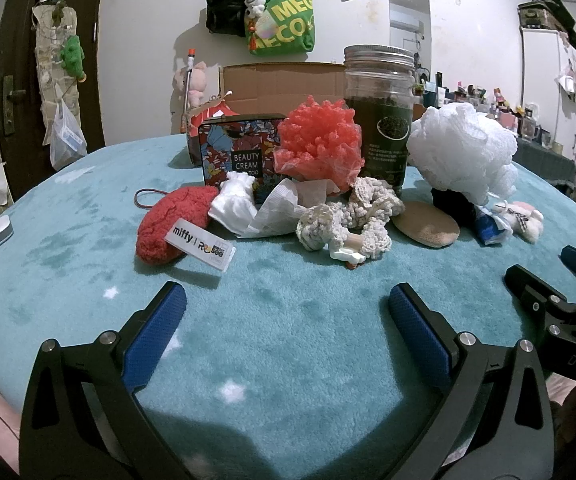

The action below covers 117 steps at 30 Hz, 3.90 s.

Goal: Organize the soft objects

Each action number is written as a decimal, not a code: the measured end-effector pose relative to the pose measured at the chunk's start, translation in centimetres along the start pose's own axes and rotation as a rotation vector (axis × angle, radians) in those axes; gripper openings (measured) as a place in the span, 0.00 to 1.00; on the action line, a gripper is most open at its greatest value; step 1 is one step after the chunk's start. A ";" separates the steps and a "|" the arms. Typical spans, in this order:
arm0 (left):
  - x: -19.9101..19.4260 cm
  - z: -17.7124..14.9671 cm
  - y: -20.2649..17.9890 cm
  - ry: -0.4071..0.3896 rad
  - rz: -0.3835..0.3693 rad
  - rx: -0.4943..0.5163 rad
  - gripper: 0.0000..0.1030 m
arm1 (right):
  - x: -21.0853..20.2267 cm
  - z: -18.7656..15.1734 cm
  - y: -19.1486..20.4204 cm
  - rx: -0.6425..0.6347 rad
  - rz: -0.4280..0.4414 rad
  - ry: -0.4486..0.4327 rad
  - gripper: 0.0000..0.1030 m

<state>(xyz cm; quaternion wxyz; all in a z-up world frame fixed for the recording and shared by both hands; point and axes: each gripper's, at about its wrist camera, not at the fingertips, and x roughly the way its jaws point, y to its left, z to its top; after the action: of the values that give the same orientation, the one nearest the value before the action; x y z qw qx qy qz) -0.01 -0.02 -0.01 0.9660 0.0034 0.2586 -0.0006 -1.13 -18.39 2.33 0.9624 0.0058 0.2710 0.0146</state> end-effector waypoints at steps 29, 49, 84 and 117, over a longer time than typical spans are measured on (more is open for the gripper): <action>0.8 10.2 1.1 -0.020 -0.156 0.079 1.00 | 1.1 9.2 -0.6 -0.028 0.249 -0.042 1.00; 5.6 10.2 -0.6 0.152 -0.240 0.128 0.40 | 3.5 9.2 0.4 -0.034 0.496 0.065 0.40; -2.4 16.0 1.9 -0.060 -0.254 0.110 0.39 | -4.3 14.7 -2.5 -0.058 0.433 -0.224 0.24; 18.2 28.4 -1.1 0.240 -0.281 0.361 0.39 | 17.5 29.2 2.4 -0.290 0.460 0.106 0.24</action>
<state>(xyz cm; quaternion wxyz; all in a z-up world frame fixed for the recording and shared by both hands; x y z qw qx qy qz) 29.96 -1.35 15.52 0.9025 0.1398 0.3652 -0.1805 28.96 -15.49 18.21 0.9090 -0.0712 0.3078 0.2717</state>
